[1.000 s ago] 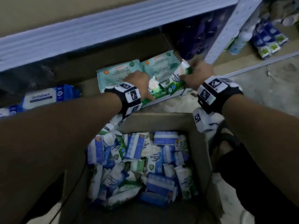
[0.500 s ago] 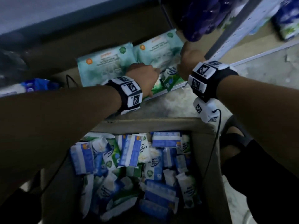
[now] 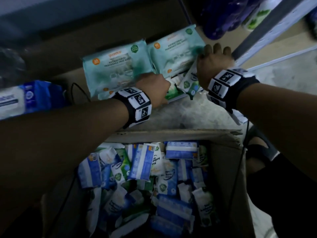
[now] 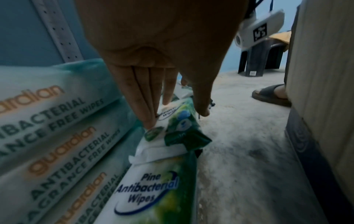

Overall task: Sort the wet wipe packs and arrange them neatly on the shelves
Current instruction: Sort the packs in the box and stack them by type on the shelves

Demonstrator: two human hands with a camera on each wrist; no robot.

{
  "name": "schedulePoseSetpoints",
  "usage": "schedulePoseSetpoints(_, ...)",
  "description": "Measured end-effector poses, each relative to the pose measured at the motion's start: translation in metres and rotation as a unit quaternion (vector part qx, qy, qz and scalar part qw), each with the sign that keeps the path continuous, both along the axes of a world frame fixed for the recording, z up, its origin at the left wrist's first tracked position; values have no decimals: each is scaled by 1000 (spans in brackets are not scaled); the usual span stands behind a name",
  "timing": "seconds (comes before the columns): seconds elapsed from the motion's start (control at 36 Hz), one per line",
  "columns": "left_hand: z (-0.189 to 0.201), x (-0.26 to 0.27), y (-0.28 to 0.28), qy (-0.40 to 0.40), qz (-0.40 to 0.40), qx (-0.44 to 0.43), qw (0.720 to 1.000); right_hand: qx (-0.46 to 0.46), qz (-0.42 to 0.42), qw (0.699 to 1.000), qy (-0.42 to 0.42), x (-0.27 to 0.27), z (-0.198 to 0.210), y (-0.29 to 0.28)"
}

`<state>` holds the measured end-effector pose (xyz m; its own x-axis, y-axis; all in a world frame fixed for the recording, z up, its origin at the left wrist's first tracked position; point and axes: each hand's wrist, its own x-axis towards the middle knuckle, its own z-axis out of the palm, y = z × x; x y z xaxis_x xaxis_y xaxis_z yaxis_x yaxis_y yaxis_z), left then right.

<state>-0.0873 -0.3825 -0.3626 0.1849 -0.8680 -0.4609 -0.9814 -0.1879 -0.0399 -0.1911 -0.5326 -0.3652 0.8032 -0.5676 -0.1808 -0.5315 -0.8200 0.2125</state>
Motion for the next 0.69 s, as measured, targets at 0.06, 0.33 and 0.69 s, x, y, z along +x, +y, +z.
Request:
schedulePoseSetpoints(0.06,2,4,5,17,13,-22,1000,17,-13,1000,5,2,3,3)
schedulePoseSetpoints(0.33,-4,10,12,2,-36,3,999,102,65,984,127,-9,7,-2)
schedulePoseSetpoints(0.69,-14,12,7,-20,-73,10,997,85,33,986,137,-6,-1,-1)
